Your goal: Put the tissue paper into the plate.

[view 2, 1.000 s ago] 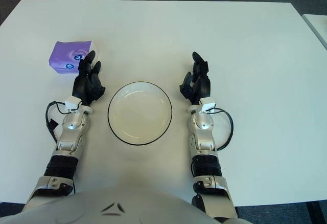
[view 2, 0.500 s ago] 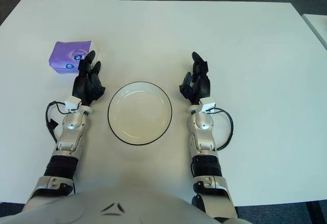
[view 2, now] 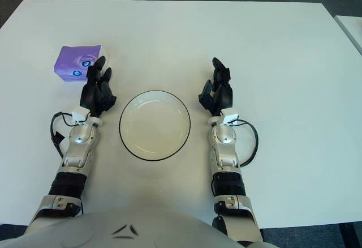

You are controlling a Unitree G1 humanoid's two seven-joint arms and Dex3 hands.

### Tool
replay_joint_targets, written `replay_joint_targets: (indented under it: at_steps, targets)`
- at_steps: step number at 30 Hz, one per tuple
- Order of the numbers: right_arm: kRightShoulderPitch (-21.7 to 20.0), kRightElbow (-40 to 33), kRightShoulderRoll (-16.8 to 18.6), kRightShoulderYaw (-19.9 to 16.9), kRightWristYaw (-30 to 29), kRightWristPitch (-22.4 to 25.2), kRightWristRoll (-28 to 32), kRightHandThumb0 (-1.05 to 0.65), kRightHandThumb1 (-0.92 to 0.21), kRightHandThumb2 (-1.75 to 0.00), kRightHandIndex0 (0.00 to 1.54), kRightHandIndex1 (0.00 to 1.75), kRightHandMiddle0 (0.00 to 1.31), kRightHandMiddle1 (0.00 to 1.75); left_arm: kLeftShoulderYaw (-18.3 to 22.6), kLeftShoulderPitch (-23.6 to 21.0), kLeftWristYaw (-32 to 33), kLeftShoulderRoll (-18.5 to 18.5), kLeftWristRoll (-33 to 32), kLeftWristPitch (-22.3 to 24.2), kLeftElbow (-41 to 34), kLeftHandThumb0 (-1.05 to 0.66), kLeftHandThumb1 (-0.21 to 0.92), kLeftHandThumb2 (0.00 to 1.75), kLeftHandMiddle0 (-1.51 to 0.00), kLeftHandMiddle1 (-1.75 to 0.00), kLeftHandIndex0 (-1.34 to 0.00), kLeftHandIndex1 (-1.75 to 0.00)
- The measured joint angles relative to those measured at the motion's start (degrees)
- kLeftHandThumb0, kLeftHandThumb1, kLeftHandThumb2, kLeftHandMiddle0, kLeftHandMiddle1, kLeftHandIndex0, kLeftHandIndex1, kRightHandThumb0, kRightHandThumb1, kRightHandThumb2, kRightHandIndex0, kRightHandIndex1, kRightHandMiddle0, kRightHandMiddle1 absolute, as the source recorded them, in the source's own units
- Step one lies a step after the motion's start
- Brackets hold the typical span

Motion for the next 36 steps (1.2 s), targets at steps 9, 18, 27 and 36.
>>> replay_joint_targets:
  at_steps: [9, 18, 27, 36]
  targets:
    - [-0.37, 0.25, 0.11, 0.08, -0.02, 0.01, 0.00, -0.65, -0.92, -0.90, 0.22, 0.00, 0.00, 0.53, 0.38, 4.06, -2.35, 1.56, -0.75, 4.71, -13.46, -0.77, 0.92, 1.01, -0.33, -0.02, 0.00, -0.51]
    - [-1.47, 1.99, 0.00, -0.09, 0.33, -0.27, 0.03, -0.65, -0.92, -0.91, 0.19, 0.00, 0.00, 0.49, 0.77, 6.64, -3.93, 4.27, 0.11, -0.82, -20.72, -0.82, 0.92, 1.05, -0.32, -0.01, 0.00, -0.54]
    - [-2.97, 3.68, 0.07, -0.13, 0.69, -0.65, 0.08, -0.66, -0.92, -0.91, 0.20, 0.01, 0.00, 0.52, 1.82, 3.70, -7.13, 8.04, -0.36, -9.25, -22.75, -0.86, 0.92, 1.04, -0.25, 0.00, 0.00, -0.35]
    - [-3.70, 4.94, 0.19, -0.26, 0.47, -0.99, 0.06, -0.69, -0.92, -0.89, 0.21, 0.01, 0.00, 0.54, 6.52, 2.99, -9.77, 11.55, -3.48, -14.95, -23.94, -0.86, 0.92, 1.02, -0.25, -0.01, 0.00, -0.26]
